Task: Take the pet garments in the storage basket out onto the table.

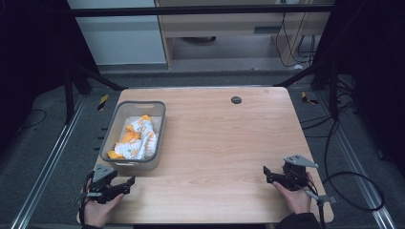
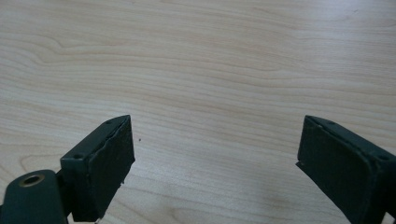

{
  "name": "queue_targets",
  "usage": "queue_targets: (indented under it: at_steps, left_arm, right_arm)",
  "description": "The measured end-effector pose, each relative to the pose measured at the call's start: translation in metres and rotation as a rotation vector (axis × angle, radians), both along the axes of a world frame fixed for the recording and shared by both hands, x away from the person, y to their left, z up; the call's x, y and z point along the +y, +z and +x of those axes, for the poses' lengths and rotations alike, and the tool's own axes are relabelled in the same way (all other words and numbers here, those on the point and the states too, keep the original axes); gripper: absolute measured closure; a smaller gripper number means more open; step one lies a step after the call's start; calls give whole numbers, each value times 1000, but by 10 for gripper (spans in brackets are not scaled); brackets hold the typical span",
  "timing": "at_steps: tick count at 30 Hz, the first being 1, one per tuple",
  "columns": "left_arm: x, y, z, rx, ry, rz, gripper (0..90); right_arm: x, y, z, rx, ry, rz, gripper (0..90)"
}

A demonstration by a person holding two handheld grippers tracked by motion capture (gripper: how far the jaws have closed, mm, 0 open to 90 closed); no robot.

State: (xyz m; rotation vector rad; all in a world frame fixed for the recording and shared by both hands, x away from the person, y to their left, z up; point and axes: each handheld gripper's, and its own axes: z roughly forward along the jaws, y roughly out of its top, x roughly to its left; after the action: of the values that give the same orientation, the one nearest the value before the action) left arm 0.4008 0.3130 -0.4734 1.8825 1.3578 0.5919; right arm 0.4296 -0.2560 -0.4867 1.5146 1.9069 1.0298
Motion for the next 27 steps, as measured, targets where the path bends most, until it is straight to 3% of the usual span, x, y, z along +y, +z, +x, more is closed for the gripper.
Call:
queue_targets:
  at_steps: [4, 10, 27]
  left_arm:
    - [1, 2, -1, -15, 2, -4, 241]
    - [1, 6, -4, -46, -2, -9, 240]
    - [0, 28, -9, -112, -1, -72, 246]
  right_arm:
    - [-2, 1, -1, -23, -6, 9, 111]
    - [-2, 0, 1, -13, 8, 4, 118]
    - [0, -1, 0, -29, 13, -10, 123]
